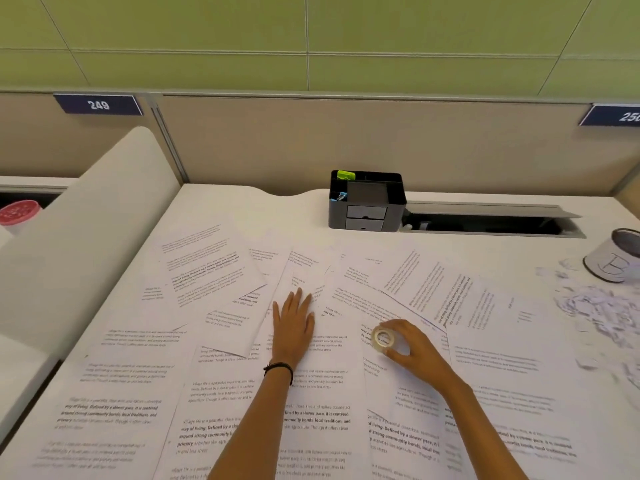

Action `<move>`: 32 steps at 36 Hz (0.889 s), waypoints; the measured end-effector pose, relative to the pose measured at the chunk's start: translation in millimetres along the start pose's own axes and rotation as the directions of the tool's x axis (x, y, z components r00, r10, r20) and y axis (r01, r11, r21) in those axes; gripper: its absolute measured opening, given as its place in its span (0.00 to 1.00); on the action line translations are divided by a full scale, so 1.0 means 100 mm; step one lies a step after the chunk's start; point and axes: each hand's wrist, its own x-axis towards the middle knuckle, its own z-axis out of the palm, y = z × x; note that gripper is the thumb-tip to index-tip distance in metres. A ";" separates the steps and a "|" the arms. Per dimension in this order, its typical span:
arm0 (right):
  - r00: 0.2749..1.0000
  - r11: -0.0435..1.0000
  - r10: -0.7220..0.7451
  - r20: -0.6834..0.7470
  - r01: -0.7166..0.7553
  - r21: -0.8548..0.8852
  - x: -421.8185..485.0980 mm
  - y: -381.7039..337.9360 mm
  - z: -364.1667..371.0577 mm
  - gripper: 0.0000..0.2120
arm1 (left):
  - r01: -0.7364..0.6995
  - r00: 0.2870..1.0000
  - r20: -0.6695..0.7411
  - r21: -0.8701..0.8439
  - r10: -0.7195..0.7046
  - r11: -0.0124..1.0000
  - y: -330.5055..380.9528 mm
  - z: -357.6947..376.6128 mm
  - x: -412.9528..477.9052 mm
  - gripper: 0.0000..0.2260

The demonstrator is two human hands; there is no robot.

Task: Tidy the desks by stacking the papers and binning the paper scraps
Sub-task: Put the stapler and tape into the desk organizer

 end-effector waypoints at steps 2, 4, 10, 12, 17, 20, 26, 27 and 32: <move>1.000 1.000 -0.003 -0.002 0.003 -0.018 0.01 -0.01 0.02 0.20 | -0.001 1.000 0.000 0.007 0.001 1.000 0.00 0.00 0.00 0.32; 1.000 1.000 0.002 -0.007 -0.003 -0.026 0.02 -0.01 0.03 0.21 | -0.001 1.000 -0.001 0.012 0.001 1.000 0.00 0.00 0.00 0.33; 1.000 0.999 0.009 -0.015 -0.009 -0.044 0.06 -0.02 0.04 0.24 | 0.008 1.000 0.003 -0.003 -0.008 1.000 0.01 0.00 0.01 0.33; 1.000 0.998 0.007 -0.013 -0.008 -0.055 0.07 -0.02 0.05 0.24 | 0.006 1.000 0.006 -0.006 -0.006 1.000 0.00 0.00 0.02 0.33; 1.000 0.998 0.002 0.006 -0.001 -0.071 0.12 -0.03 0.04 0.22 | -0.015 1.000 0.012 0.011 0.015 1.000 -0.01 0.00 0.05 0.33; 1.000 0.999 0.000 0.024 0.001 -0.046 0.17 -0.04 0.01 0.20 | -0.029 0.999 0.013 0.020 0.029 0.999 -0.03 0.00 0.09 0.33; 1.000 0.999 -0.015 0.009 0.016 -0.030 0.38 -0.05 -0.11 0.19 | -0.074 0.997 0.020 0.057 0.072 0.996 -0.05 0.01 0.13 0.30; 1.000 0.999 -0.015 0.000 0.015 -0.028 0.44 -0.06 -0.14 0.19 | -0.079 0.997 0.017 0.065 0.078 0.995 -0.05 0.02 0.14 0.29; 0.992 0.995 -0.007 -0.124 0.020 0.101 0.71 -0.20 -0.27 0.16 | -0.074 0.997 -0.011 0.088 0.075 0.993 -0.05 0.06 0.13 0.25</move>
